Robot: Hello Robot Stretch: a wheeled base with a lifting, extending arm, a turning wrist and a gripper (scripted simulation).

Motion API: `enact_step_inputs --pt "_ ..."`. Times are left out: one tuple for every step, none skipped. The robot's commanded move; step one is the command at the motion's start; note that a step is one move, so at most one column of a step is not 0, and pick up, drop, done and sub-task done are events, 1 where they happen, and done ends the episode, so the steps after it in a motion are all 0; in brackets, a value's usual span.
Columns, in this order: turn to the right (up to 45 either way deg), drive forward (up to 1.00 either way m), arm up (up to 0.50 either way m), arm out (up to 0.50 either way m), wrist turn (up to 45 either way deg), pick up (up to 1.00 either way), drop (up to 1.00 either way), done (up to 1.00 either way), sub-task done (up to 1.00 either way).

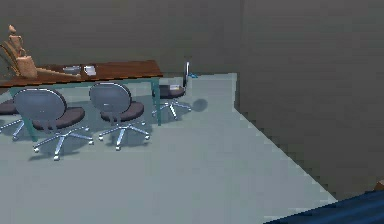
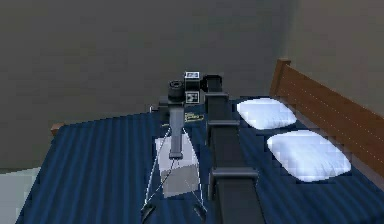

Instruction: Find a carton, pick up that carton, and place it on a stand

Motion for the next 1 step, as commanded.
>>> enact_step_inputs --pt "0.0 0.00 0.00 0.00 45.0 0.00 0.00 0.00 0.00"
